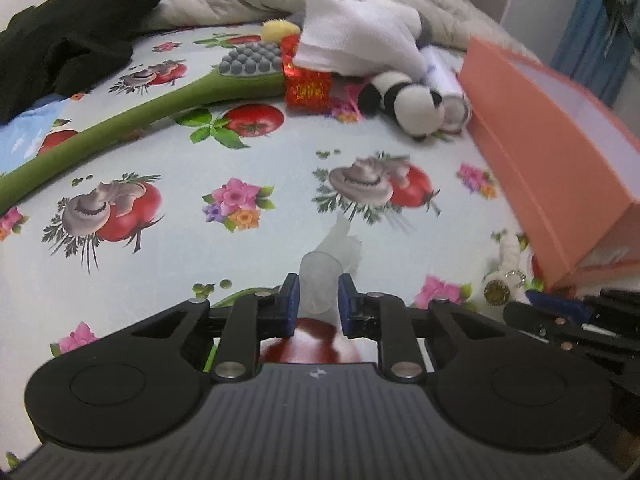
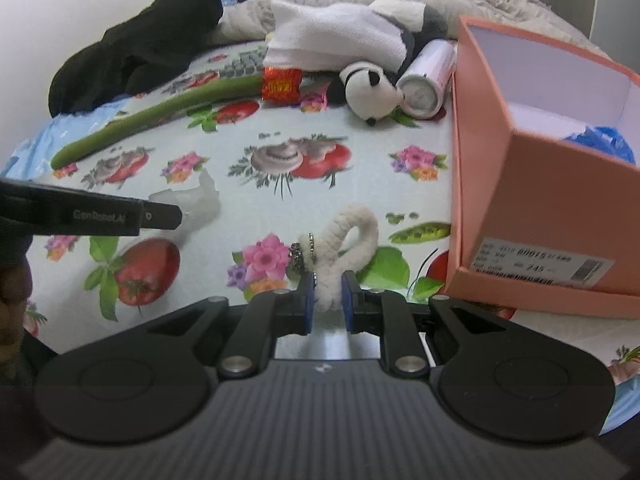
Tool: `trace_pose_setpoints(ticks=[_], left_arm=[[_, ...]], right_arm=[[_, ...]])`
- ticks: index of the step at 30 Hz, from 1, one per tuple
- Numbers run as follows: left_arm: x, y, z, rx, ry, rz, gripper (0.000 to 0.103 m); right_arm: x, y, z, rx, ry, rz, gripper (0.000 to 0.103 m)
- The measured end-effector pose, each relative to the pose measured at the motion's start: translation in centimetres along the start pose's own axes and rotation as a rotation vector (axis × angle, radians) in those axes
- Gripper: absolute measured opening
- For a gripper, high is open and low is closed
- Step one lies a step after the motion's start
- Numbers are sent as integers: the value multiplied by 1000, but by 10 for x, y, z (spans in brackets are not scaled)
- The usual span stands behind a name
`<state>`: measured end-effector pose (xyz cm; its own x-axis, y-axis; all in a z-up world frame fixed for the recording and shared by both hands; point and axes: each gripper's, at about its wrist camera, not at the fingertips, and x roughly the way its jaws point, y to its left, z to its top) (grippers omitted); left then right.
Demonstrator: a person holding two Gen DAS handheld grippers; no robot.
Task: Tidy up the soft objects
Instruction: 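Lift the clear piece with the left gripper while the right lifts the hair tie, then carry both items into the pink box and open both grippers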
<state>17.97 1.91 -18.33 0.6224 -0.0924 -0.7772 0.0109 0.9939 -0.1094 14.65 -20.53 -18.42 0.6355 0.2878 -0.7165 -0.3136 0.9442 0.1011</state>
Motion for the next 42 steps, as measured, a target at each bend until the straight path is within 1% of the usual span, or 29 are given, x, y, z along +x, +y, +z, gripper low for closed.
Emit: trace_pose_setpoints(ticks=[6, 12, 21, 28, 35, 42], left_arm=[[-19, -15, 8, -45, -40, -12, 22], [-53, -24, 24, -62, -94, -44, 22], [-102, -32, 49, -72, -168, -92, 22], [-128, -52, 61, -61, -218, -136, 23], [-138, -80, 67, -55, -230, -195, 23], [-136, -123, 73, -26, -210, -263, 23]], right_arm=[[-18, -5, 7, 28, -43, -3, 18], [-42, -5, 20, 25, -102, 12, 18], [-83, -4, 45, 31, -207, 24, 18], [-111, -14, 56, 42, -261, 0, 18], [-135, -35, 58, 58, -287, -46, 18], [-157, -64, 56, 86, -288, -104, 18]])
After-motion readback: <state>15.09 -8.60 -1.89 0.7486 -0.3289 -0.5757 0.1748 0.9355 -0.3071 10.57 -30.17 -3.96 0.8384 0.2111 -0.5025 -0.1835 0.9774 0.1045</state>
